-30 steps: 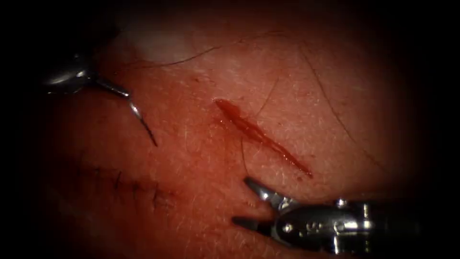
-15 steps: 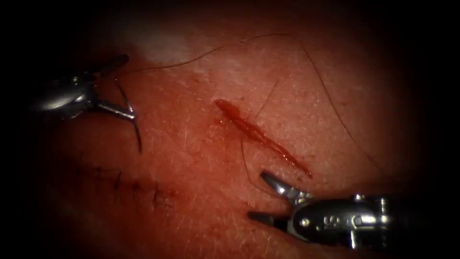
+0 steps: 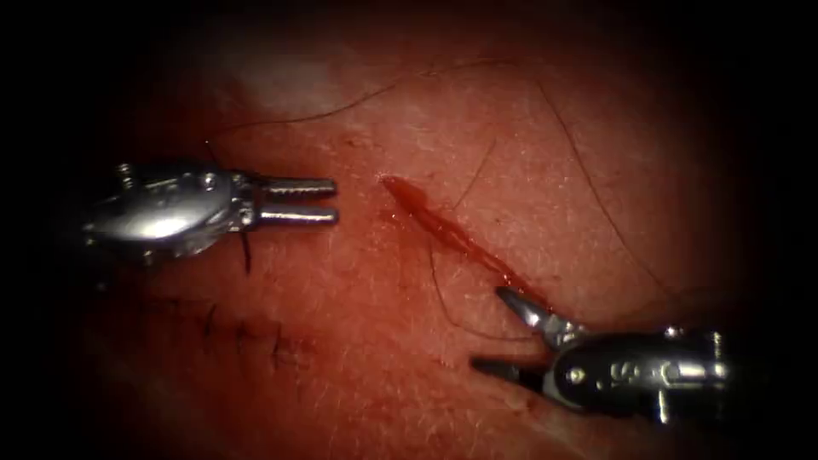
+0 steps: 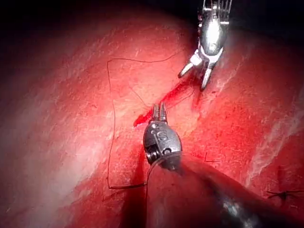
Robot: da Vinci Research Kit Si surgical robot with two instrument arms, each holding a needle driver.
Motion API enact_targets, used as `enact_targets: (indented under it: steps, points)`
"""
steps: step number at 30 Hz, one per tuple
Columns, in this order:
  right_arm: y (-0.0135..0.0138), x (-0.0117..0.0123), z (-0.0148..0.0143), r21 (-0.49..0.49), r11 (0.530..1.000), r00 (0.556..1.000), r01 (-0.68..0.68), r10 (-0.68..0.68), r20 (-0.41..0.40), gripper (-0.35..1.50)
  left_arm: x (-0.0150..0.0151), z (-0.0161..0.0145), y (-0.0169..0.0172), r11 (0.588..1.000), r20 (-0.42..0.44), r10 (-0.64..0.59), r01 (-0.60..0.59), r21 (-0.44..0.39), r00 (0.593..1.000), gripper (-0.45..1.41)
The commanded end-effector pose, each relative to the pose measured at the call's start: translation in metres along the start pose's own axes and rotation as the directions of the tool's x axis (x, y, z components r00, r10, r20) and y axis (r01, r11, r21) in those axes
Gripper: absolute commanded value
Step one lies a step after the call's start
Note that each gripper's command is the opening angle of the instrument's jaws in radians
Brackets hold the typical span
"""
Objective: Wound Closure
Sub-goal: Set the needle down with the left gripper, then mistakenly hesitate to adjust suture tail
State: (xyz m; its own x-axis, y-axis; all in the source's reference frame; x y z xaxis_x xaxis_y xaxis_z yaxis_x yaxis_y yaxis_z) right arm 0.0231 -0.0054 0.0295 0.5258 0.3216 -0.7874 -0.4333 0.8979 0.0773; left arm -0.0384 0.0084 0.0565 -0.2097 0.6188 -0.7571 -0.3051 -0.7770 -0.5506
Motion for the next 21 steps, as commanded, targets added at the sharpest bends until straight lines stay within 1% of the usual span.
enact_targets:
  steps: [1, 2, 3, 4, 5, 6, 9, 11, 12, 14, 15, 16, 17, 21]
  points:
    - [-0.0002, -0.0004, 0.0006, -0.002, 0.999, 0.999, -0.039, 0.039, -0.021, 0.83, -0.0014, 0.0012, 0.0000, 1.000, 0.012, 0.009, -0.009, -0.009, 1.000, -0.35]
    - [0.0004, -0.0004, 0.0009, -0.003, 0.998, 0.997, -0.066, 0.066, -0.038, 0.66, -0.0025, 0.0020, -0.0005, 1.000, 0.026, 0.022, -0.022, -0.013, 0.999, -0.37]
    - [0.0004, -0.0004, 0.0009, -0.003, 0.998, 0.997, -0.066, 0.066, -0.038, 0.66, -0.0025, 0.0020, -0.0005, 1.000, 0.026, 0.022, -0.022, -0.013, 0.999, -0.37]
    - [0.0007, -0.0004, 0.0011, -0.006, 0.997, 0.997, -0.073, 0.073, -0.040, 0.61, -0.0030, 0.0024, -0.0007, 0.999, 0.030, 0.029, -0.029, -0.014, 0.999, -0.38]
    - [0.0015, -0.0006, 0.0015, -0.011, 0.996, 0.996, -0.087, 0.087, -0.037, 0.52, -0.0045, 0.0035, -0.0012, 0.999, 0.050, 0.046, -0.045, -0.013, 0.998, -0.40]
    - [0.0015, -0.0006, 0.0015, -0.011, 0.996, 0.996, -0.087, 0.087, -0.037, 0.52, -0.0045, 0.0035, -0.0012, 0.999, 0.050, 0.046, -0.045, -0.013, 0.998, -0.40]
    - [0.0027, -0.0009, 0.0022, -0.019, 0.993, 0.993, -0.114, 0.113, -0.033, 0.42, -0.0064, 0.0049, -0.0020, 0.999, 0.069, 0.042, -0.042, -0.011, 0.997, -0.42]
    - [0.0034, -0.0011, 0.0026, -0.025, 0.992, 0.991, -0.128, 0.127, -0.033, 0.39, -0.0075, 0.0060, -0.0025, 0.999, 0.075, 0.042, -0.042, -0.006, 0.996, -0.42]
    - [0.0041, -0.0014, 0.0031, -0.031, 0.987, 0.987, -0.158, 0.157, -0.035, 0.36, -0.0083, 0.0069, -0.0028, 0.999, 0.081, 0.038, -0.038, -0.003, 0.996, -0.42]
    - [0.0046, -0.0017, 0.0035, -0.032, 0.978, 0.979, -0.204, 0.203, -0.035, 0.34, -0.0088, 0.0078, -0.0030, 0.999, 0.089, 0.038, -0.037, -0.022, 0.995, -0.42]
    - [0.0051, -0.0021, 0.0038, -0.033, 0.963, 0.964, -0.266, 0.265, -0.038, 0.34, -0.0088, 0.0086, -0.0032, 0.999, 0.090, 0.041, -0.039, -0.024, 0.995, -0.43]
    - [0.0051, -0.0021, 0.0038, -0.033, 0.963, 0.964, -0.266, 0.265, -0.038, 0.34, -0.0088, 0.0086, -0.0032, 0.999, 0.090, 0.041, -0.039, -0.024, 0.995, -0.43]
    - [0.0054, -0.0026, 0.0042, -0.030, 0.945, 0.946, -0.324, 0.324, -0.026, 0.34, -0.0087, 0.0096, -0.0034, 0.999, 0.088, 0.044, -0.041, -0.030, 0.995, -0.43]
    - [0.0059, -0.0034, 0.0050, -0.022, 0.904, 0.904, -0.427, 0.427, -0.016, 0.41, -0.0086, 0.0116, -0.0035, 0.998, 0.089, 0.047, -0.042, -0.049, 0.995, -0.43]
